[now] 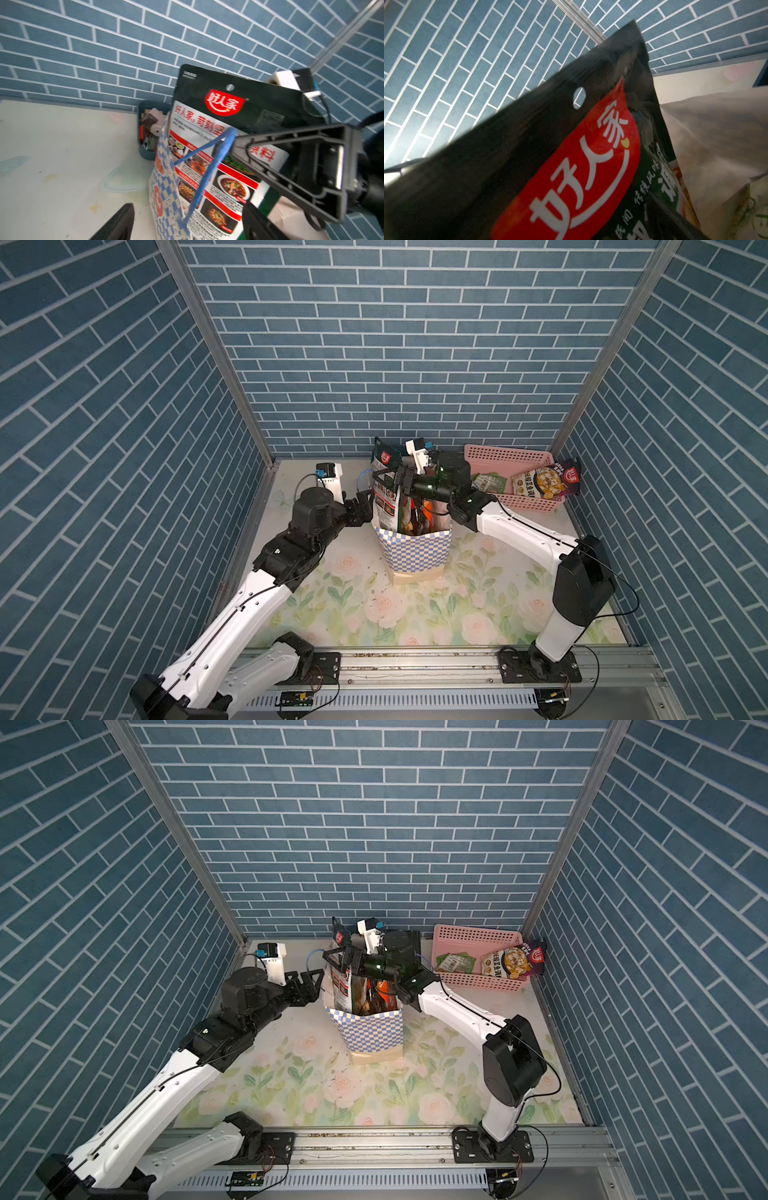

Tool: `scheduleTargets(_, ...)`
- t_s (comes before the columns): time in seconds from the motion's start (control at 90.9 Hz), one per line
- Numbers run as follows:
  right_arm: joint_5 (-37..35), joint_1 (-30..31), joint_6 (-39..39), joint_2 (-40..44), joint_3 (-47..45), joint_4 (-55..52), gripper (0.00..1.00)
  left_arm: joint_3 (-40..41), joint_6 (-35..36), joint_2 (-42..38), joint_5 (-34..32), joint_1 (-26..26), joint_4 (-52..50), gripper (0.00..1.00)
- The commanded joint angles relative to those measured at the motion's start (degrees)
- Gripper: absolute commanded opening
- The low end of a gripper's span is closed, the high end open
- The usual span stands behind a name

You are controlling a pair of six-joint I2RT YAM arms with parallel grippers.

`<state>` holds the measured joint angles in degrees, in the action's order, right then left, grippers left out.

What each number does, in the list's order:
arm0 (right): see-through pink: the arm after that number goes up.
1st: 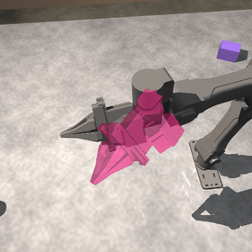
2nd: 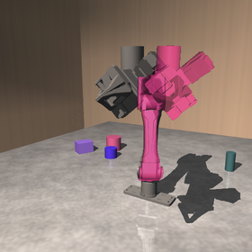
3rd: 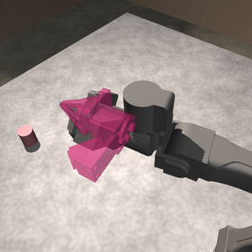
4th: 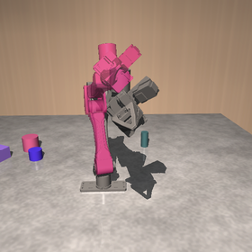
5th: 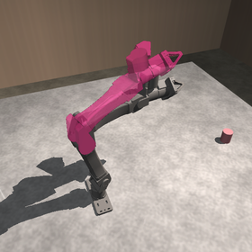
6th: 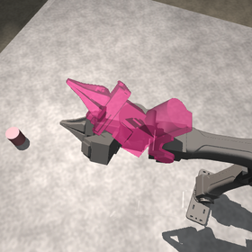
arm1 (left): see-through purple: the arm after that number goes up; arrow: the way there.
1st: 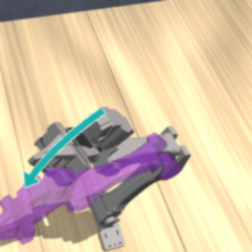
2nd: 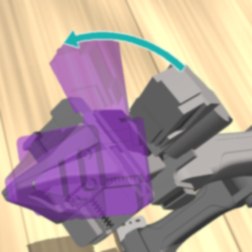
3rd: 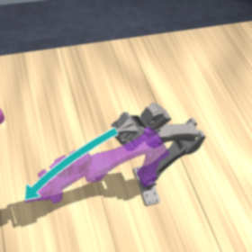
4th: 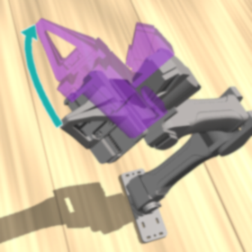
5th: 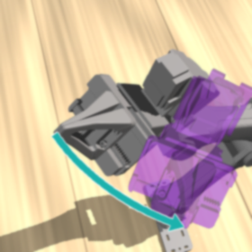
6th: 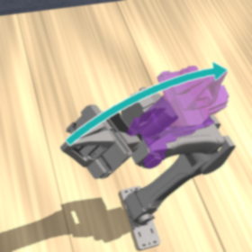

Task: Place the condiment packets inside the bag
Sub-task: Adjust the condiment packet in the paper bag.

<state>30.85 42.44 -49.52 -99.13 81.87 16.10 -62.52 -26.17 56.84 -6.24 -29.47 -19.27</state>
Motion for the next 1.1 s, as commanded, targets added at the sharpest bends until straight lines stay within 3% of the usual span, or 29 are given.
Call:
scheduleTargets(0.0,1.40,-0.15,8.86,4.28,-0.37,0.85,1.00,-8.62,-5.02,-0.09,-11.33,0.89,-8.28,0.84)
scheduleTargets(0.055,1.61,-0.16,12.55,4.36,-0.94,-0.15,1.00,-12.24,-6.43,0.52,-10.21,1.75,-9.57,0.83)
scheduleTargets(0.165,1.19,-0.16,20.22,4.69,-3.74,0.48,1.00,-21.13,-5.92,5.01,-1.17,2.31,-12.79,0.82)
scheduleTargets(0.308,0.31,-0.15,28.38,5.02,-6.00,1.57,1.00,-33.76,-7.38,14.91,17.78,2.36,-19.63,0.81)
scheduleTargets(0.407,0.39,-0.03,31.58,4.74,-5.69,1.45,1.00,-35.34,-13.11,18.73,30.07,2.40,-18.79,0.77)
scheduleTargets(0.528,-0.46,0.49,34.76,5.27,-6.11,1.41,1.00,-36.57,-18.45,22.15,37.37,2.97,-19.37,0.66)
scheduleTargets(0.594,-1.38,0.55,35.88,5.72,-6.66,1.42,0.99,-38.28,-18.95,23.78,38.61,3.46,-21.82,0.59)
scheduleTargets(0.792,-2.34,0.97,39.03,6.77,-8.17,1.67,1.00,-42.53,-15.99,26.38,32.26,4.00,-32.47,0.47)
scheduleTargets(0.957,-2.29,1.10,41.38,7.07,-8.31,1.25,0.99,-38.27,-16.27,26.40,33.06,4.00,-32.04,0.34)
scheduleTargets(1.089,-1.90,1.44,42.94,7.07,-8.15,0.41,1.00,-39.08,-16.43,27.79,33.76,3.99,-31.84,0.33)
